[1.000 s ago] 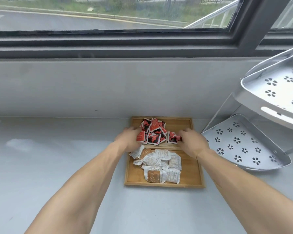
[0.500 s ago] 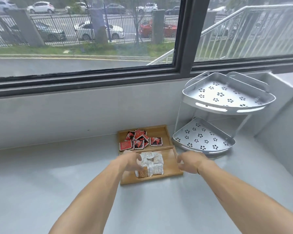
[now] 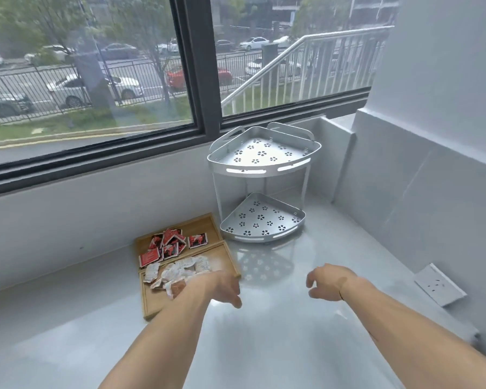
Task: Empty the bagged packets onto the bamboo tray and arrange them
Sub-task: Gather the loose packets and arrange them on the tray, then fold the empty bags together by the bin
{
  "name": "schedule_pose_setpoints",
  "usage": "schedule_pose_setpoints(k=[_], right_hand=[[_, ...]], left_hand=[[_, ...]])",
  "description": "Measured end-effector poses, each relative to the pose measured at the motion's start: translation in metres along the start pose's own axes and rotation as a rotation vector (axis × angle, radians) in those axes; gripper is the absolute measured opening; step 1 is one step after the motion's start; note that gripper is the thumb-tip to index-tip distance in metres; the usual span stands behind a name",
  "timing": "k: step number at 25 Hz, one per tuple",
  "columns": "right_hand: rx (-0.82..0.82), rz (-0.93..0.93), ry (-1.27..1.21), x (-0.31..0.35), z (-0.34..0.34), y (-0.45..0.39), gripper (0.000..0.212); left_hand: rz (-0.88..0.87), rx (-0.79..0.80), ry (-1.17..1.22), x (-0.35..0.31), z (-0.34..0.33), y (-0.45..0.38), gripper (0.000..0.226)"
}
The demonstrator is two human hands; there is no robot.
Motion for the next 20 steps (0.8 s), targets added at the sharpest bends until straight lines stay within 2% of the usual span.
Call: schedule_pose_setpoints(k=[4,7,11,20], right_hand=[[0.001,-0.107,-0.04,-0.08,-0.017,0.046,0.04],[-0.003,-0.19,-0.079,-0.136,-0.035,0.078,0.039],[-0.004,-0.299,-0.136,-0.206,-0.058,0.121,0.038],[-0.095,-0.5,-0.306,-0.294,-0.103,0.172,0.029]], left_hand=[[-0.08,0.042,-0.069,-0.079,-0.01,-0.014,0.034],[-0.125,0.051,-0.078,-0.135,-0.021,-0.028,0.043],[-0.228,0.059,-0.113,-0.218,-0.034,-0.045,0.044],[-0.404,0.056,-0.222,-0.343,-0.054,-0.079,0.049]])
Point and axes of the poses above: each hand's wrist, its own y-axis away from the middle knuckle, its own z-axis out of the back of the hand, x = y × z, the point moved 5 cm from there along -y, towards the middle knuckle, and after that the axes turned 12 degrees about -x, right-handed, at the moved point
